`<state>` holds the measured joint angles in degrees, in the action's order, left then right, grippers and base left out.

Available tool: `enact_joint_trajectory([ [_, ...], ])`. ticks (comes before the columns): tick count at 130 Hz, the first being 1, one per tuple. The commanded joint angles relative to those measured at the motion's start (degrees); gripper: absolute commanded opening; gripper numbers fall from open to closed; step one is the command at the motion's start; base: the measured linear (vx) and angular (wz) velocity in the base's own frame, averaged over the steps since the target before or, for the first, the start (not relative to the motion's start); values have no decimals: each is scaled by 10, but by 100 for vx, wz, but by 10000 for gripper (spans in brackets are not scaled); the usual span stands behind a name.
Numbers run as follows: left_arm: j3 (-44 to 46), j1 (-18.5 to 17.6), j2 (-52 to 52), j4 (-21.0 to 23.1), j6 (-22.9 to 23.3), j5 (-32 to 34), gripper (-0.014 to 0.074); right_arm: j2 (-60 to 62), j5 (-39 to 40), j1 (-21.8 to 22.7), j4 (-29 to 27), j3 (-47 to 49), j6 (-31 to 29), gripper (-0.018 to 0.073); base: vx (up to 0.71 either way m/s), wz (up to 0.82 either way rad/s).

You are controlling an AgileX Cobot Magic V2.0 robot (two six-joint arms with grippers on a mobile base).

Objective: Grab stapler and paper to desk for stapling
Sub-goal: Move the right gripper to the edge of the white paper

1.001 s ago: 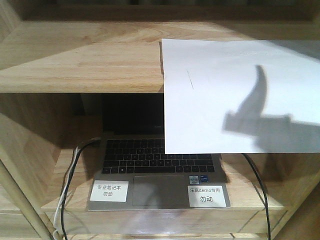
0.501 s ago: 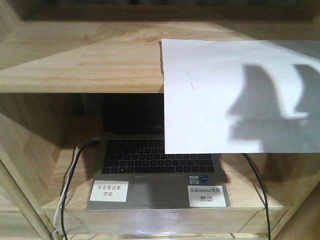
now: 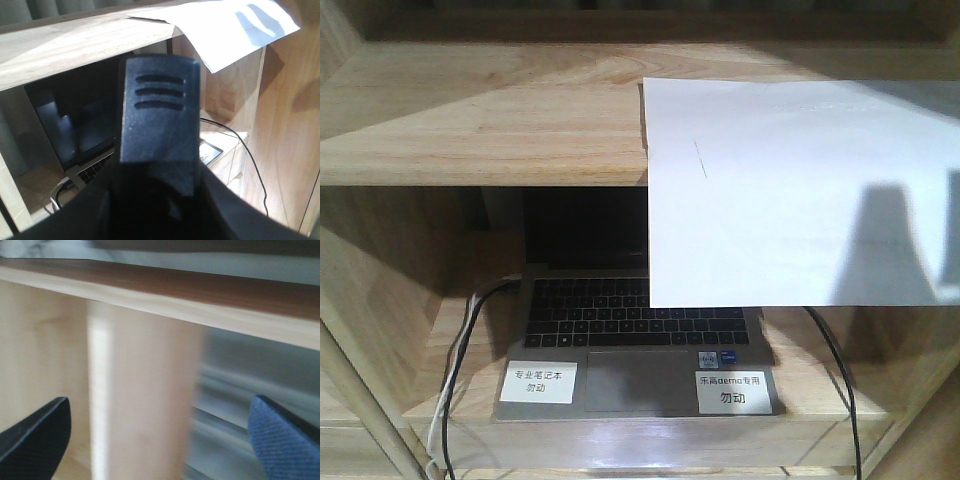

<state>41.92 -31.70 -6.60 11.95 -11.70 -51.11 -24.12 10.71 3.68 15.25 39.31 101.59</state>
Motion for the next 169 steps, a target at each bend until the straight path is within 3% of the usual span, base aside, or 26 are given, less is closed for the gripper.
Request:
enact_joint_trajectory([
  [1,14,-3,-9,11,0,65,-6,35,38,3,-10,-40,-1,668,0,0],
  [47,14,-3,-9,11,0,65,-6,181,35,-3,-38,-194,-1,655,0,0],
  [98,14,-3,-9,11,0,65,-6,211,-14,-199,-37,-268,-35,642,0,0],
  [123,14,-3,-9,11,0,65,-6,210,-1,-244,-40,-316,-45,631,0,0],
  [137,14,-3,-9,11,0,65,-6,204,42,-249,-43,-345,-54,627,0,0],
  [169,14,-3,-9,11,0,65,-6,93,268,-248,-67,-385,-139,609,0,0],
])
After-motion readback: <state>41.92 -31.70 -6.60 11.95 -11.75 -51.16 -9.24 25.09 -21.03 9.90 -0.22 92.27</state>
